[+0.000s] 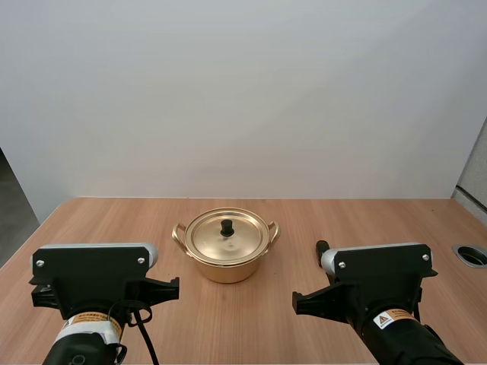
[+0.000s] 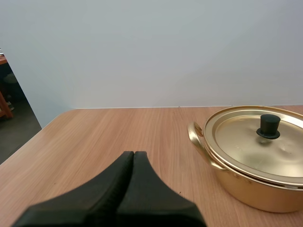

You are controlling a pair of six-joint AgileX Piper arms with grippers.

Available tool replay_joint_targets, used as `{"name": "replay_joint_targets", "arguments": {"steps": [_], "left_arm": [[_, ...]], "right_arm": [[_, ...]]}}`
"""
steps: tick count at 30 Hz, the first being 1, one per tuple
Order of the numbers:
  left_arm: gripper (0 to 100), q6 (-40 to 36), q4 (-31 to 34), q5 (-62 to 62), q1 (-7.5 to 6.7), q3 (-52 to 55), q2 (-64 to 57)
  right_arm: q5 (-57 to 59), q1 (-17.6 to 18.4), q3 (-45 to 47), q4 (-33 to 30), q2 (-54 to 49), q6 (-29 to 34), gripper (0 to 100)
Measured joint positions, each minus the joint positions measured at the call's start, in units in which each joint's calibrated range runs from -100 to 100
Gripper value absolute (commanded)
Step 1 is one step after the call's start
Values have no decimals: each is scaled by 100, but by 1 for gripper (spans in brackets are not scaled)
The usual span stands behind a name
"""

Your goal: Open the pot, put the car inside, and close it

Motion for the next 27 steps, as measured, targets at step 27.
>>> {"name": "replay_joint_targets", "arguments": {"steps": [27], "left_arm": [[0,0,878,-1982,0,-373,110]], "right_arm": [[-2490,0,-363,-443,237,-150,0]]}}
